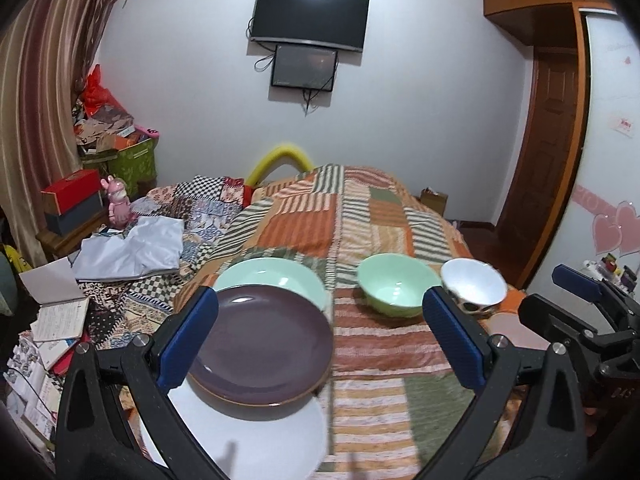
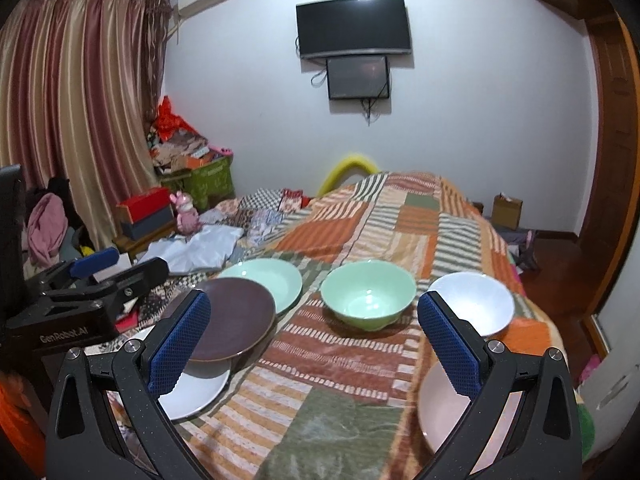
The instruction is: Organize plates and bowls
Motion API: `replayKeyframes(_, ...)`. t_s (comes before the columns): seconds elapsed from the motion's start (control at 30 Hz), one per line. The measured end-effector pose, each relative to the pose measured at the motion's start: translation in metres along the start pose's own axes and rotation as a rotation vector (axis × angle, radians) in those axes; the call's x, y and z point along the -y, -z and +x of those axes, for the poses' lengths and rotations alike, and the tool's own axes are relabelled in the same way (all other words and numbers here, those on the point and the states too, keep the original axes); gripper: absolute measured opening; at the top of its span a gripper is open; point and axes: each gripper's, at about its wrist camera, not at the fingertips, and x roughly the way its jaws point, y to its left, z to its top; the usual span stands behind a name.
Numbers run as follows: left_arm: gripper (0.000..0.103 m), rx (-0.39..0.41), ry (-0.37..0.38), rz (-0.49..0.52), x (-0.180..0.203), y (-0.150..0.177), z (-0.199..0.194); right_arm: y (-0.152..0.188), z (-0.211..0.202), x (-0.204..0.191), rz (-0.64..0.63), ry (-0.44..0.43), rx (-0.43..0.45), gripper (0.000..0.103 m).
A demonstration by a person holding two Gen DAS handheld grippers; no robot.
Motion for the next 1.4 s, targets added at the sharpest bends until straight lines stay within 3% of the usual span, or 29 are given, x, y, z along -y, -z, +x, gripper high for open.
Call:
replayKeyframes(0.3,0.103,-0.079,-0.079,0.031,-0.046,0.001,0.030,0.001,0.055,-0.006,0.047,-0.056,-0.104,0.102)
replayKeyframes(0.5,0.103,-0.156,-0.102,0.008,-0.080,0.007,0.067,0.004,0.085,-0.022,0.025,-0.093,-0.164,0.092)
replayKeyframes(0.6,0.088,-0.212,-0.114,0.001,-0.092,0.013,0.085,0.007,0.101,-0.028,0.017,-0.116,-0.204,0.087)
replayKeyframes(0.67,0.085,-0.263,-0.103,-0.030,-0.104,0.020,0.101,0.009,0.111,-0.033,0.011,-0.124,-0.225,0.084)
replayKeyframes(0.9,0.062,-0.408,-0.057,-0.107,-0.137,0.045,0.145,0.018,0.138,-0.042,0.004,-0.146,-0.296,0.079)
replayKeyframes(1.03,0.060,-0.458,-0.051,-0.149,-0.152,0.057,0.160,0.025,0.152,-0.044,0.014,-0.161,-0.336,0.075)
replayKeyframes(1.13,0.048,-0.497,-0.041,-0.172,-0.160,0.064,0.167,0.032,0.164,-0.046,0.025,-0.178,-0.377,0.064)
replayKeyframes(1.4,0.036,-0.537,-0.006,-0.202,-0.165,0.074,0.174,0.044,0.182,-0.051,0.023,-0.211,-0.444,0.044)
